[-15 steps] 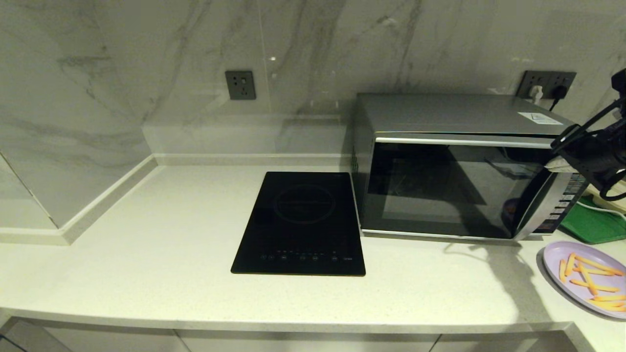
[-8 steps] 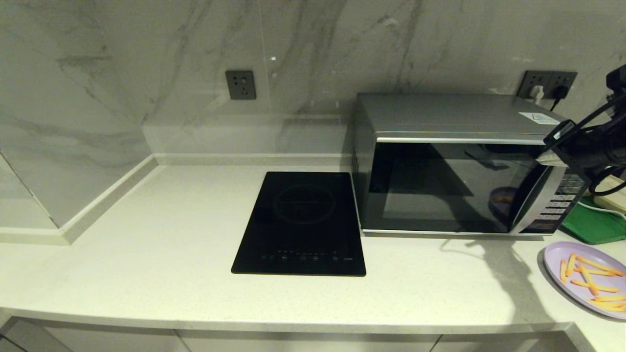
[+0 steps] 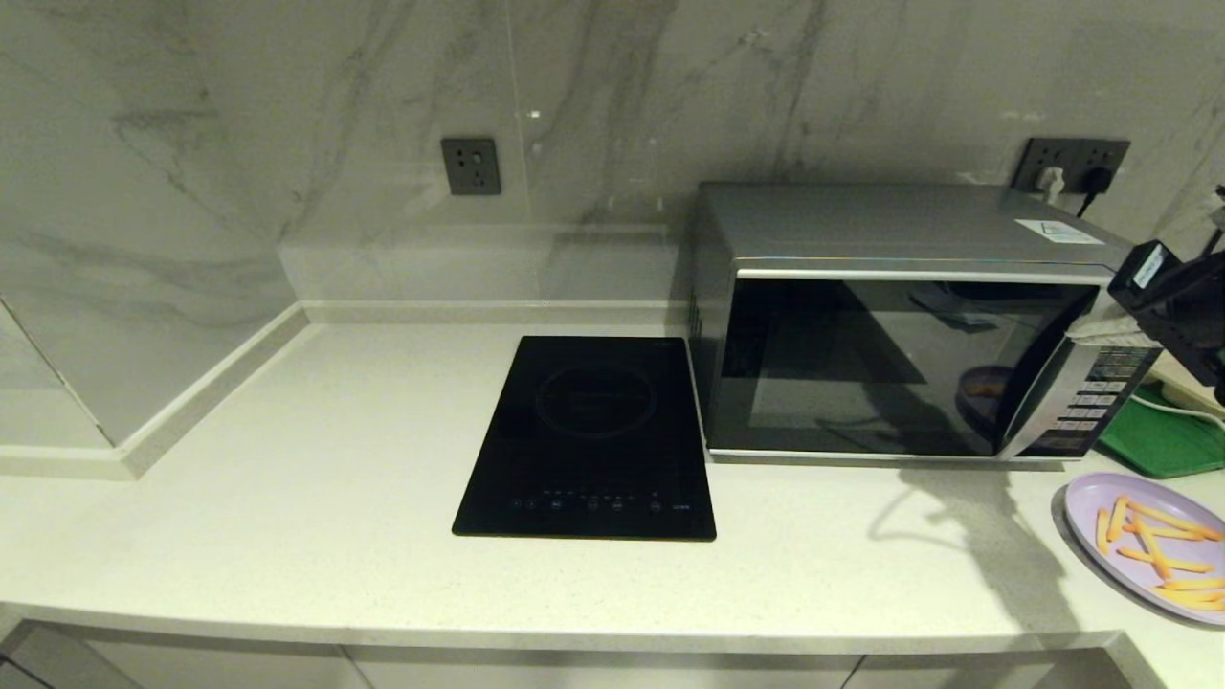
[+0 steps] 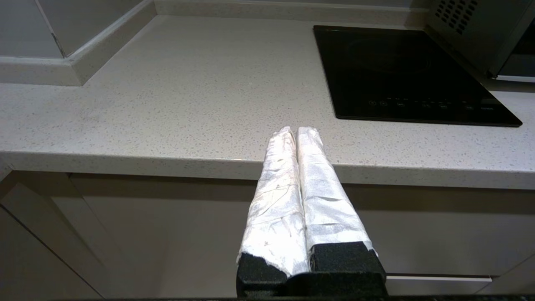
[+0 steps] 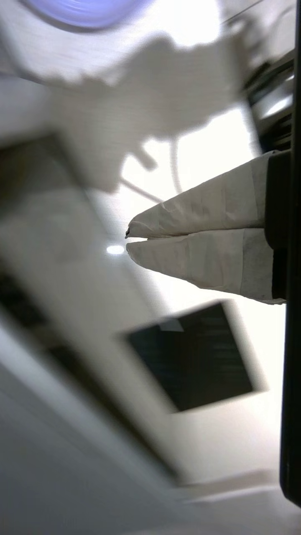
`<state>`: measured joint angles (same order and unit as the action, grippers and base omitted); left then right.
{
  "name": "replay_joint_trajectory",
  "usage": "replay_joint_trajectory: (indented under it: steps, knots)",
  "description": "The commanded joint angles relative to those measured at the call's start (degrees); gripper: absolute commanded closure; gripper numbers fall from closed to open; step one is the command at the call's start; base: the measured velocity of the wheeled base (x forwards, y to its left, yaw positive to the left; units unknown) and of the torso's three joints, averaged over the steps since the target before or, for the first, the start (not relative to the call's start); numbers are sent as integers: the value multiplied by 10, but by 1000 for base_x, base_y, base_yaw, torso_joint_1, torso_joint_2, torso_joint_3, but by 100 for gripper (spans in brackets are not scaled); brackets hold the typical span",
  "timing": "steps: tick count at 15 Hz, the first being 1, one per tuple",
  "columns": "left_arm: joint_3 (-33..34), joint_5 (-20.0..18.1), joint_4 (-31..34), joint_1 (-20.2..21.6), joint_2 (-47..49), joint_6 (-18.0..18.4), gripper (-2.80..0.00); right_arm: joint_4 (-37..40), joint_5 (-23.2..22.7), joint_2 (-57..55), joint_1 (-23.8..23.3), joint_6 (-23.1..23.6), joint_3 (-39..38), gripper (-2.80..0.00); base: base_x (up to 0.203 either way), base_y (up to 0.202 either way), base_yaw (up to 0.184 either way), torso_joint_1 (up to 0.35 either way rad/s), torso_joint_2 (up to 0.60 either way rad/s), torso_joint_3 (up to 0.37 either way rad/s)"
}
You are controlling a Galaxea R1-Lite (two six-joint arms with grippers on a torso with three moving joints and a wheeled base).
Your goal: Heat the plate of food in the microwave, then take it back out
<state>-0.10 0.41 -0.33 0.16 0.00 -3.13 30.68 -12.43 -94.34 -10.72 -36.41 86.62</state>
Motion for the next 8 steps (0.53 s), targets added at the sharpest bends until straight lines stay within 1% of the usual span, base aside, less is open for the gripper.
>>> replay_joint_trajectory:
  steps: [1, 3, 4, 6, 8]
  knots:
    - [0, 0, 0, 0, 0, 0, 0, 117, -42, 95, 2, 54, -10, 0, 0, 0, 0, 0, 0, 0]
    - [0, 0, 0, 0, 0, 0, 0, 195, -54, 149, 4, 128, -17, 0, 0, 0, 0, 0, 0, 0]
    - [0, 0, 0, 0, 0, 0, 0, 224, -58, 183, 5, 152, -24, 0, 0, 0, 0, 0, 0, 0]
    - [0, 0, 0, 0, 0, 0, 0, 258, -64, 268, 6, 180, -66, 0, 0, 0, 0, 0, 0, 0]
    - [0, 0, 0, 0, 0, 0, 0, 275, -65, 374, 7, 201, -117, 0, 0, 0, 0, 0, 0, 0]
